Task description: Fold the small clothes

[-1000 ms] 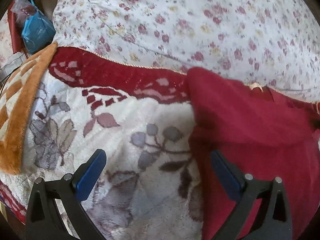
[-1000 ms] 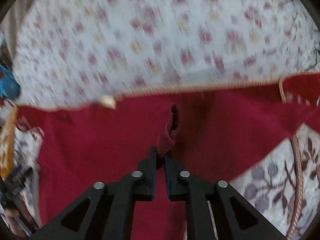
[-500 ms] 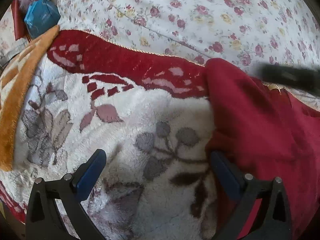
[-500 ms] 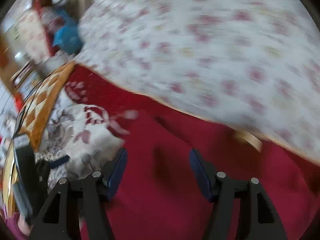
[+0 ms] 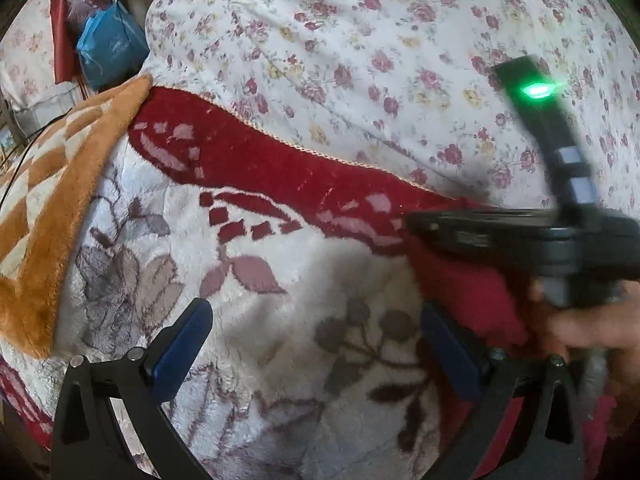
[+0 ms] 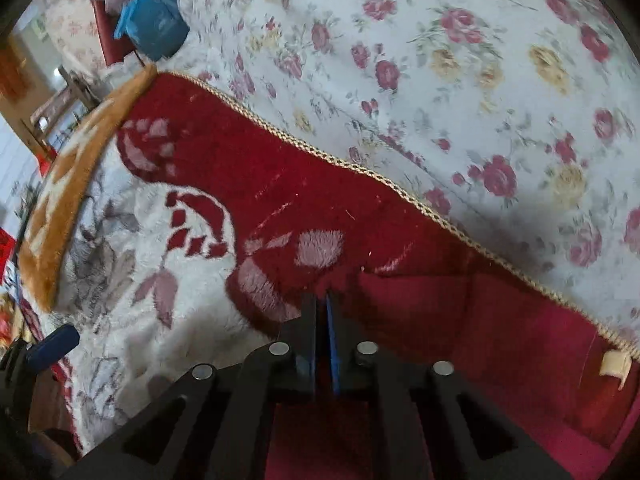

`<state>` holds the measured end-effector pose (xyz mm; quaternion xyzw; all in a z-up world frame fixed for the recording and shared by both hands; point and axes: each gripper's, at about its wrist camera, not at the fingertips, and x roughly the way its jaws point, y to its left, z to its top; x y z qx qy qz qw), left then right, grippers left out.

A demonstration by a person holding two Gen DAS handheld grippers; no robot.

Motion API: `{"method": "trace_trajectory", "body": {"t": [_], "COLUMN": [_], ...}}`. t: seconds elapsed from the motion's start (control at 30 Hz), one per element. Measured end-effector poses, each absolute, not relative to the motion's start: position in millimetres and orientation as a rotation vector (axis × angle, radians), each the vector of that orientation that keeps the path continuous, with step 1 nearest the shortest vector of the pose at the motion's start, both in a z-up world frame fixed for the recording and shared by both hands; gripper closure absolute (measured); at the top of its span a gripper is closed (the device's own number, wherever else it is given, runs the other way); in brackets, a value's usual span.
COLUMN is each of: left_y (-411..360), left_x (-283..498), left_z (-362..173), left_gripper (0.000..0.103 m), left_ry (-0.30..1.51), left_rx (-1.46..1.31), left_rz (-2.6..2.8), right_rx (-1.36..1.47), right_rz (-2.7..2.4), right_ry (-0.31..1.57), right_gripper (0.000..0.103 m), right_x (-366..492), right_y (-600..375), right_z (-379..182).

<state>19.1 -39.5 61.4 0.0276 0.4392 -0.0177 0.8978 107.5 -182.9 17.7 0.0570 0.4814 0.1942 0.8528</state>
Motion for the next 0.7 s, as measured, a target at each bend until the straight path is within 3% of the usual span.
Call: {"method": "trace_trajectory", "body": {"t": [0.03, 0.1, 0.13, 0.4, 0.57, 0.7], "left_y": [-42, -47, -51, -79, -75, -75], "left_x": [19, 18, 16, 23, 20, 15], "left_z": [62, 64, 65, 28, 31, 48], "left_gripper": [0.000, 0.000, 0.000, 0.000, 0.000, 0.000], "left_ry": [0.910, 0.900, 0.887, 1.003, 0.991, 0.932], "left_rx": [0.051, 0.037, 0.036, 0.145, 0.091, 0.052], "left_rz": [-0.052, -0.089, -0.109, -0.119, -0.122, -0.146], "right_rx": [0.134, 0.147, 0.142, 0.095, 0.234, 0.203], "right_rz": [0.400, 0.371, 0.335, -0.122, -0.083, -0.225], "right_ry": [1.000, 0.949, 0.934, 1.067, 1.005, 1.021], "right_gripper": [0.074, 0.047, 0.043, 0.041, 0.041, 0.034], "right_x": [93, 63, 47, -27, -53, -60], "right_y": [-193, -214, -224, -328, -358, -382], "right_z": [28, 46, 52, 8, 36, 36]}}
